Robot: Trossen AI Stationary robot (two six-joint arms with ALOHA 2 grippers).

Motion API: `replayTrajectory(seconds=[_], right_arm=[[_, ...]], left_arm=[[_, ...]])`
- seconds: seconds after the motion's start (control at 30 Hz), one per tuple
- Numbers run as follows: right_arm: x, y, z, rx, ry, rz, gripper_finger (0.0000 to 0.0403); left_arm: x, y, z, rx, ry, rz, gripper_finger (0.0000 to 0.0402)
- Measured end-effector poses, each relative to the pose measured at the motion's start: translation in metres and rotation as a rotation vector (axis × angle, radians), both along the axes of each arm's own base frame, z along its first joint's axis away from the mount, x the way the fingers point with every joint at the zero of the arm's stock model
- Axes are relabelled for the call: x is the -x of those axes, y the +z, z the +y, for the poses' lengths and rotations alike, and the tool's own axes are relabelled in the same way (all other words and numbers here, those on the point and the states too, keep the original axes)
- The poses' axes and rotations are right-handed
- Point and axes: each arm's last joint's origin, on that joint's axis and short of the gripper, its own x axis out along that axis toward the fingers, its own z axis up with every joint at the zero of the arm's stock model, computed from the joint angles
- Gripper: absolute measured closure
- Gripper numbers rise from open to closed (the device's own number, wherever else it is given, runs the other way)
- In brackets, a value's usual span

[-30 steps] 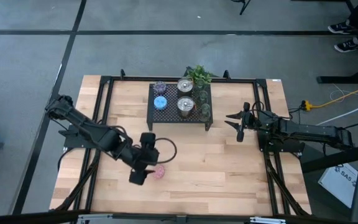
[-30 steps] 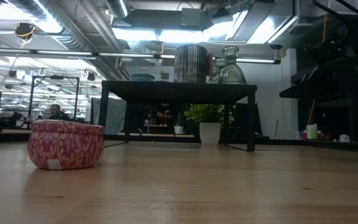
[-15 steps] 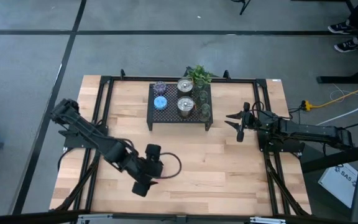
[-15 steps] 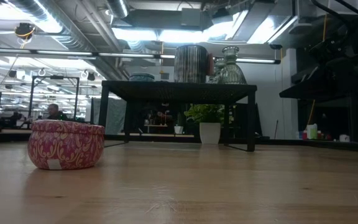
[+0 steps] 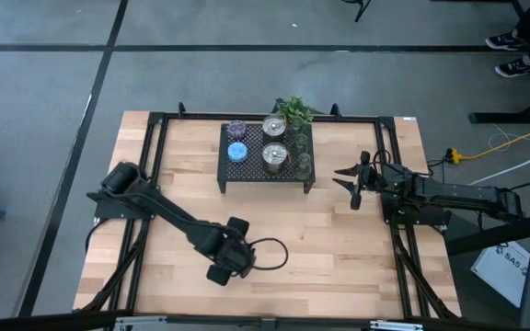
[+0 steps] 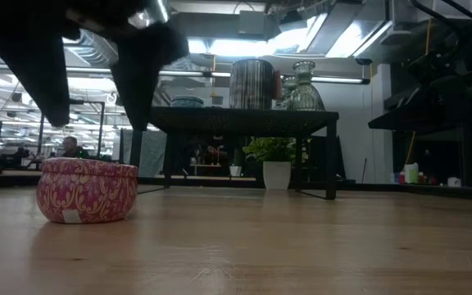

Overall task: Pick & Place candle stick holders
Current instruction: Put the pink patterned scented candle aligned with the blue patterned scented candles on the shelf

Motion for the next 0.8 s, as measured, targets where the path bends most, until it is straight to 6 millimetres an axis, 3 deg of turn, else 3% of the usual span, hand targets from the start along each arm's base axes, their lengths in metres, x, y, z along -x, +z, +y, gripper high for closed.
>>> replayTrajectory(seconds=[0.4,0.8], right_arm=[[0.000,0.000,0.000,0.000,0.000,0.000,0.0274],[0.000,0.000,0.000,0.000,0.000,0.000,0.0274]], left_arm=[[-0.009,-0.010,0.003,0.047,-0.032,0.025,0.0058],[-0.010,-0.021,-0.001,0.077,0.015,0.044,0.0004]])
